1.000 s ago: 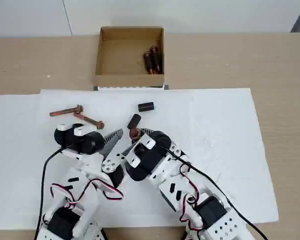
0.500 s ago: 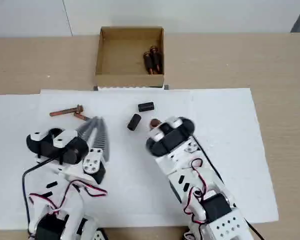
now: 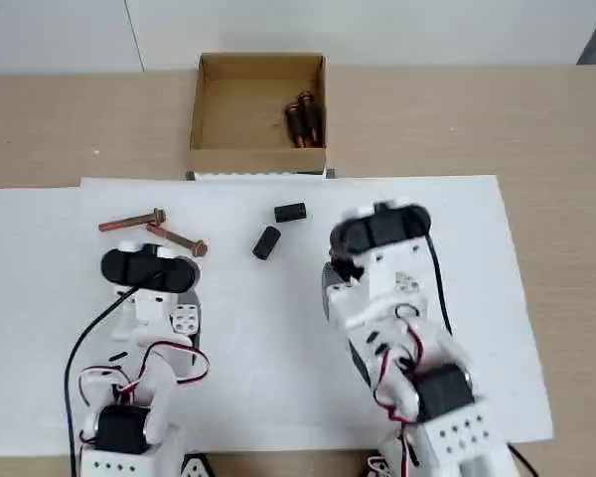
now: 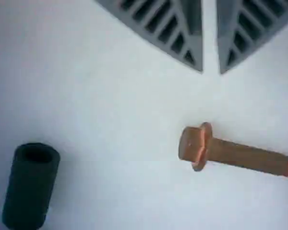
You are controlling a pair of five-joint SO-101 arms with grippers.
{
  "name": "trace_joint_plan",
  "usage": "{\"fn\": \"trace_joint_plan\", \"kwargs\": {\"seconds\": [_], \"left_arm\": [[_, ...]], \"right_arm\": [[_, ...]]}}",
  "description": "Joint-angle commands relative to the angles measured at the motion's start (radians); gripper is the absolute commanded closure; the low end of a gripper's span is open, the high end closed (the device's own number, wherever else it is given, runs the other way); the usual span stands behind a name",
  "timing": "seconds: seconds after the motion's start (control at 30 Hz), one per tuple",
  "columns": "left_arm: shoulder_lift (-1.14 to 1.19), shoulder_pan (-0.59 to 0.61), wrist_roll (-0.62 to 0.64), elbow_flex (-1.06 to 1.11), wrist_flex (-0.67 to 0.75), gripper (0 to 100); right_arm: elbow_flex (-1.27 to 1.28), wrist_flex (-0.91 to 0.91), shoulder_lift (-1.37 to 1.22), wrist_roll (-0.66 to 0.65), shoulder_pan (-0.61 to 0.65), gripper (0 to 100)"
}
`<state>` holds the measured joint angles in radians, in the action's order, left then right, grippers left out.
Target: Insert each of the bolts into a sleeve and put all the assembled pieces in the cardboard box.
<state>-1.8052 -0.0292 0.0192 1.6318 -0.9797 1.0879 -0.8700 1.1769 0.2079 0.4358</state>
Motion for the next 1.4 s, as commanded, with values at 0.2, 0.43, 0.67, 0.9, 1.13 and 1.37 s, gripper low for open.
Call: {"fn": "trace_joint_plan", "kwargs": {"seconds": [0.2, 0.43, 0.67, 0.9, 1.13, 1.37], "left_arm": [[-0.009, 0.006, -0.025, 0.019, 0.000, 99], [-0.009, 0.005, -0.040, 0.019, 0.000, 99], [-0.009, 0.005, -0.040, 0.019, 0.000, 99], [-0.009, 0.005, -0.040, 0.019, 0.000, 99], [-0.009, 0.005, -0.040, 0.019, 0.000, 99], [-0.009, 0.005, -0.040, 0.019, 0.000, 99]], "right_arm": [[-0.712, -0.004, -0.661, -0.011, -0.008, 99.5], [-1.244, -0.002, -1.161, -0.155, -0.042, 99.5], [-1.815, 0.018, -1.661, -0.305, -0.081, 99.5], [-2.246, 0.018, -2.072, -0.471, -0.053, 99.5], [-2.599, 0.010, -2.387, -0.592, -0.012, 99.0], [-2.733, -0.022, -2.519, -0.634, -0.007, 91.3]]}}
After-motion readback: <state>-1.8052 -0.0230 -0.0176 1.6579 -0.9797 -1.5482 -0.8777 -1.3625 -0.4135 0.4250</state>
